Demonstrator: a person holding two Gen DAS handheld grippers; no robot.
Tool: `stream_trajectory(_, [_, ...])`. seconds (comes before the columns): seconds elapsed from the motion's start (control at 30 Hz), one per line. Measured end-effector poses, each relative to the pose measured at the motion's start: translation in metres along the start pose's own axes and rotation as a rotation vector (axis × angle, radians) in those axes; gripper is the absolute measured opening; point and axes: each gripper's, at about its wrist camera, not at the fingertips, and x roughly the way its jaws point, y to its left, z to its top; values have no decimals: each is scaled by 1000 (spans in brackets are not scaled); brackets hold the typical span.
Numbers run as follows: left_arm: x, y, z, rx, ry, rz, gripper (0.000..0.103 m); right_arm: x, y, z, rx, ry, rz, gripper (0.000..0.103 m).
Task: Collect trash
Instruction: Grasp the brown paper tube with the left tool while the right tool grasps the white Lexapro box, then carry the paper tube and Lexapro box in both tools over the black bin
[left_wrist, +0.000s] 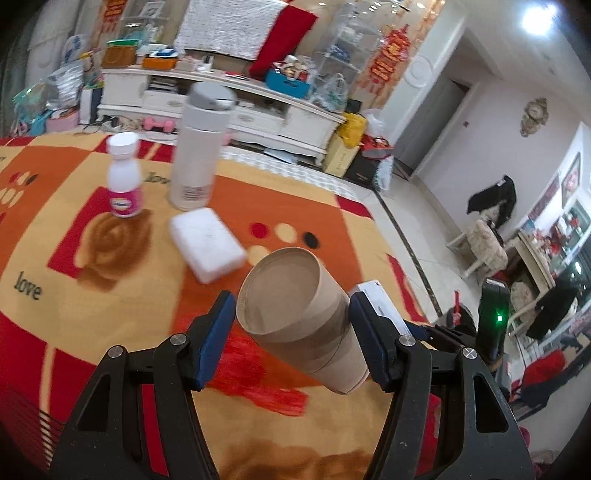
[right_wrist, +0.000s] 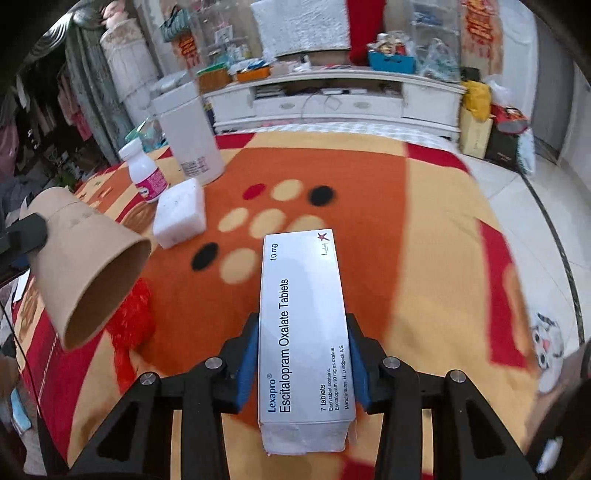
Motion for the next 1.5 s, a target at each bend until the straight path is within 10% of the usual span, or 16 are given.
stream_trajectory(1.5, [98, -221, -78, 313, 186, -167, 62, -139, -173, -113, 266, -102, -212, 41])
